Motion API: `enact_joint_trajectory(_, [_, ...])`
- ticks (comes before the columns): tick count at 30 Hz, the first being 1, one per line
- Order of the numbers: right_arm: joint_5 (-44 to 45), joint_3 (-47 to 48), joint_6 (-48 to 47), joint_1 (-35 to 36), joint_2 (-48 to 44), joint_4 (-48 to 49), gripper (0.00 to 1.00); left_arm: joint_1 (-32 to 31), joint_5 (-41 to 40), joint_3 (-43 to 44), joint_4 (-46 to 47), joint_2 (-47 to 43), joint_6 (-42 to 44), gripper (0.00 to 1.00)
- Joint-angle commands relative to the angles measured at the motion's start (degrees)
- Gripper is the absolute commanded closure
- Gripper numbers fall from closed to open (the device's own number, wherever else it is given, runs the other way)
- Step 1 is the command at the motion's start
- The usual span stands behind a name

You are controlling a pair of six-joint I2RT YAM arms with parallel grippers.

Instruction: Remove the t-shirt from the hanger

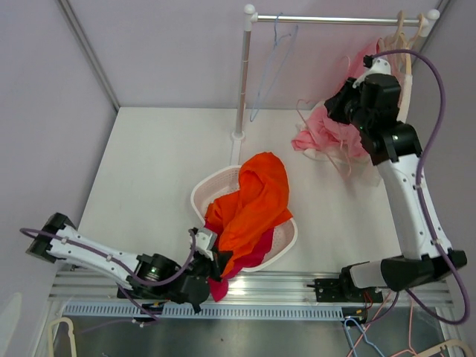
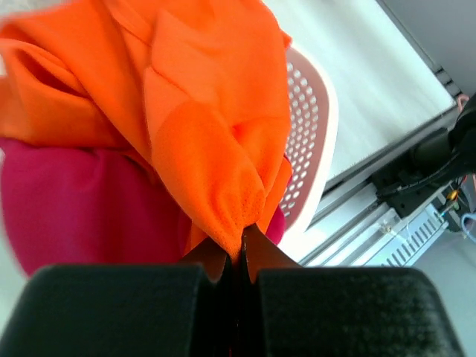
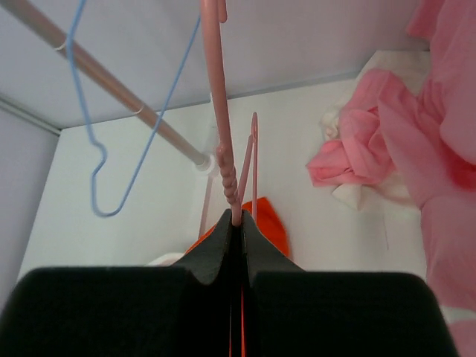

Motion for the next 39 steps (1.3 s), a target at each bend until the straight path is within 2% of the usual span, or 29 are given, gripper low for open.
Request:
enact_joint_trajectory(1, [4.57,1.60,-2.66,-0.07,2.81,9.70,1.00,-5.59,-14.09,8.77,-18.86,-2.79,-12.09,0.99])
enact_joint_trajectory(2, [5.79,1.34,-3.02,-0.07,3.77,11.39,1.00,-7.01,-15.85,9.49,-21.94,-2.97,-15.86,0.99])
enact_joint_trajectory(5, [7.56,3.08,-4.86,-0.16,8.25,15.79,1.00,-10.27,-19.73,13.70,-28.90,-2.62,-17.39,0.99])
enact_joint_trajectory(10, [9.23,14.93,-6.53,-0.07,18.26,14.13,1.00,-15.36,-23.77,21.53,-41.37,0.27,-23.89,0.99])
enact_joint_trajectory(13, [8.88,17.94,-6.45,-0.16,20.74,13.78,1.00,-16.43,-25.87,26.54,-50.42,1.16,-28.81,0.99])
enact_joint_trajectory(15, [8.88,17.77,-6.10,-0.16,21.01,14.39,1.00,-16.26,-27.72,31.17,-56.66,1.34,-29.61,0.99])
enact_joint_trajectory(18, [8.62,15.93,-5.57,-0.16,20.83,16.76,1.00,-9.59,-27.73,41.27,-69.13,2.21,-33.72,0.99])
enact_joint_trajectory(19, [8.44,15.58,-5.48,-0.24,20.83,18.51,1.00,-5.23,-27.73,45.58,-72.39,2.74,-35.48,0.99])
enact_joint_trajectory(21, [8.18,15.39,-5.39,-0.16,21.36,20.19,1.00,-1.68,-27.82,49.30,-72.68,4.14,-30.16,0.99])
enact_joint_trajectory(22, [8.00,15.74,-5.48,-0.24,21.88,21.33,1.00,-0.01,-27.82,54.10,-72.68,4.50,-26.39,0.99])
enact_joint_trajectory(26, [6.68,19.26,-6.45,-0.24,24.52,23.35,1.00,0.88,-27.73,60.03,-71.63,6.52,-19.08,0.99])
enact_joint_trajectory(28, [6.34,20.05,-7.32,-0.16,25.23,25.29,1.00,0.88,-27.64,61.00,-64.09,6.87,-9.63,0.99])
enact_joint_trajectory(29, [6.24,20.32,-7.68,-0.16,25.31,25.81,1.00,0.88,-27.64,61.09,-62.33,7.14,-8.18,0.99])
enact_joint_trajectory(30, [6.24,21.10,-7.85,-0.16,25.66,25.99,1.00,0.88,-27.55,61.96,-62.14,7.57,-7.90,0.99])
enact_joint_trajectory(33, [5.72,23.73,-8.91,-0.24,26.89,25.83,1.00,0.80,-27.46,66.54,-71.96,11.96,-15.09,0.99])
enact_joint_trajectory(37, [5.63,29.88,-9.70,-0.24,29.96,23.19,1.00,0.88,-27.55,67.77,-72.51,15.13,-15.63,0.99])
enact_joint_trajectory(39, [5.19,29.90,-9.79,-0.24,29.97,23.88,1.00,0.88,-27.73,68.21,-72.59,15.92,-15.72,0.99])
